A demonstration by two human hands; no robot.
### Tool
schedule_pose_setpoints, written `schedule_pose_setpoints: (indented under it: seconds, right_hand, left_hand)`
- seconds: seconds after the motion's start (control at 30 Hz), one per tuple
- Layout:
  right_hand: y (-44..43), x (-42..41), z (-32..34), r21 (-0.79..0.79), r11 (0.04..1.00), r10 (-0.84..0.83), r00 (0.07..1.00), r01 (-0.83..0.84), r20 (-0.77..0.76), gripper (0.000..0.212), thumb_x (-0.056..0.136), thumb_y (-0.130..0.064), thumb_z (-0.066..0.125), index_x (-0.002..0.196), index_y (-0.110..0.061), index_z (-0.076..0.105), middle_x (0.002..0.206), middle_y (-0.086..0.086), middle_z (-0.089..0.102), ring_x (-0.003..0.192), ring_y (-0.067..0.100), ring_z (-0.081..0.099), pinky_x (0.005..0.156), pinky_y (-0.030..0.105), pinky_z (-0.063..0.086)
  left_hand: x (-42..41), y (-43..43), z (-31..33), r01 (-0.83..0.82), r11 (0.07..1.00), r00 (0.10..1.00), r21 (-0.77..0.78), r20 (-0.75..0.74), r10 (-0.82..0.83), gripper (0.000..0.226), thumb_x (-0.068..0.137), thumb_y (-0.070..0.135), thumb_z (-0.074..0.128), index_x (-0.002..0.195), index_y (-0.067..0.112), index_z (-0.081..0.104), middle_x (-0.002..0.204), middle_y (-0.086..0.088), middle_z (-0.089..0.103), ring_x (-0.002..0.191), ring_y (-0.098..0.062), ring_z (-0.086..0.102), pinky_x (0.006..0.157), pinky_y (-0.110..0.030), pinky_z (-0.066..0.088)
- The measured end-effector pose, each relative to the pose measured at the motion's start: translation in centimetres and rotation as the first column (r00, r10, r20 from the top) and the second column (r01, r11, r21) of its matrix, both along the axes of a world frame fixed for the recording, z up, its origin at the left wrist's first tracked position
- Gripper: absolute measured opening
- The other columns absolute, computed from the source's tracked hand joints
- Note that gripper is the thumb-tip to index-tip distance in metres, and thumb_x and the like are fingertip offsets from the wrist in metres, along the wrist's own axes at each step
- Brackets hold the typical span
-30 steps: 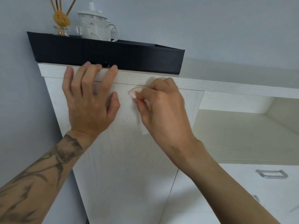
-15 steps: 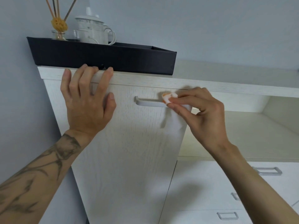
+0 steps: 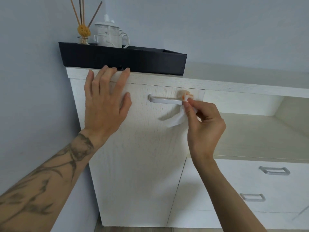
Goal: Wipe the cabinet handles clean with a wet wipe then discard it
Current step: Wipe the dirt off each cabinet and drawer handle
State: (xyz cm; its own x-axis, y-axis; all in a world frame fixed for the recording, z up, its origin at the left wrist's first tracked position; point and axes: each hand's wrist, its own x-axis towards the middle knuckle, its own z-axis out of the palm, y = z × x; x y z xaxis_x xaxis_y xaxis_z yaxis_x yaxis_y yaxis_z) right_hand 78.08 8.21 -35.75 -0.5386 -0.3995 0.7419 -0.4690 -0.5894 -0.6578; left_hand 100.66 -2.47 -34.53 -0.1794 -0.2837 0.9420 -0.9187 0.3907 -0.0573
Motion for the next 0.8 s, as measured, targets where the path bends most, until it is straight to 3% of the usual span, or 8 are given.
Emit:
schedule_pose_setpoints:
  seconds: [0.13, 0.3, 0.47, 0.57, 0.67, 0.8]
  right_hand:
    - [1.9, -0.1, -0.2, 0.122, 0.992, 0.015, 0.978, 0.010, -0.207, 0.009, 0.094, -0.016, 0.080, 0.102, -0.020, 0.082, 0.091, -0.008, 0.072, 0.087, 0.007, 0.068, 0.081, 0.020, 0.056]
    - [4.0, -1.1, -0.3, 0.248, 0.968, 0.103, 0.940, -0.020, -0.325, 0.015, 0.094, -0.013, 0.078, 0.106, -0.022, 0.082, 0.098, -0.007, 0.074, 0.089, 0.003, 0.069, 0.075, 0.011, 0.053]
    - [3.7, -1.0, -1.0, 0.361, 0.932, 0.178, 0.920, -0.043, -0.348, 0.013, 0.093, -0.018, 0.079, 0.101, -0.027, 0.083, 0.098, -0.012, 0.075, 0.084, -0.002, 0.065, 0.069, 0.008, 0.046]
    - [2.8, -0.6, -1.3, 0.397, 0.916, 0.228, 0.889, -0.058, -0.396, 0.012, 0.093, -0.022, 0.080, 0.102, -0.028, 0.083, 0.098, -0.011, 0.076, 0.084, 0.004, 0.068, 0.071, 0.013, 0.050]
    - [2.3, 0.5, -0.1, 0.433, 0.895, 0.301, 0.863, -0.108, -0.405, 0.010, 0.093, -0.027, 0.081, 0.101, -0.032, 0.083, 0.095, -0.018, 0.074, 0.087, 0.001, 0.069, 0.072, 0.012, 0.049]
    - [2.6, 2.5, 5.2, 0.550, 0.815, 0.441, 0.812, -0.184, -0.382, 0.012, 0.094, -0.025, 0.080, 0.104, -0.032, 0.083, 0.099, -0.029, 0.073, 0.093, -0.006, 0.069, 0.079, 0.011, 0.050]
  left_hand:
    - [-0.2, 2.1, 0.3, 0.035, 0.993, 0.999, 0.116, -0.006, -0.035, 0.063, 0.108, 0.032, 0.048, 0.167, 0.018, 0.028, 0.164, -0.019, 0.032, 0.158, -0.038, 0.024, 0.130, -0.058, 0.015]
    - [-0.2, 4.9, -0.8, 0.063, 0.971, 0.998, 0.231, 0.017, -0.068, 0.067, 0.110, 0.032, 0.047, 0.169, 0.017, 0.020, 0.176, -0.015, 0.009, 0.164, -0.033, 0.007, 0.132, -0.058, 0.008]
    - [0.1, 7.9, -4.3, 0.028, 0.933, 0.997, 0.358, 0.051, -0.050, 0.059, 0.112, 0.036, 0.043, 0.167, 0.018, 0.030, 0.175, -0.013, 0.017, 0.162, -0.031, 0.018, 0.132, -0.054, 0.014]
    - [0.8, 9.5, -5.1, -0.008, 0.899, 0.998, 0.438, 0.056, -0.018, 0.057, 0.111, 0.037, 0.046, 0.164, 0.018, 0.038, 0.173, -0.014, 0.023, 0.160, -0.032, 0.024, 0.131, -0.053, 0.017]
    - [2.0, 11.4, -3.5, -0.059, 0.829, 0.998, 0.556, 0.061, 0.030, 0.058, 0.110, 0.041, 0.043, 0.164, 0.019, 0.038, 0.173, -0.013, 0.025, 0.159, -0.031, 0.027, 0.130, -0.054, 0.021]
    - [3.9, 14.6, 2.3, -0.159, 0.636, 0.987, 0.755, 0.116, 0.109, 0.064, 0.111, 0.050, 0.036, 0.169, 0.027, 0.023, 0.174, -0.005, 0.023, 0.160, -0.024, 0.024, 0.132, -0.043, 0.013]
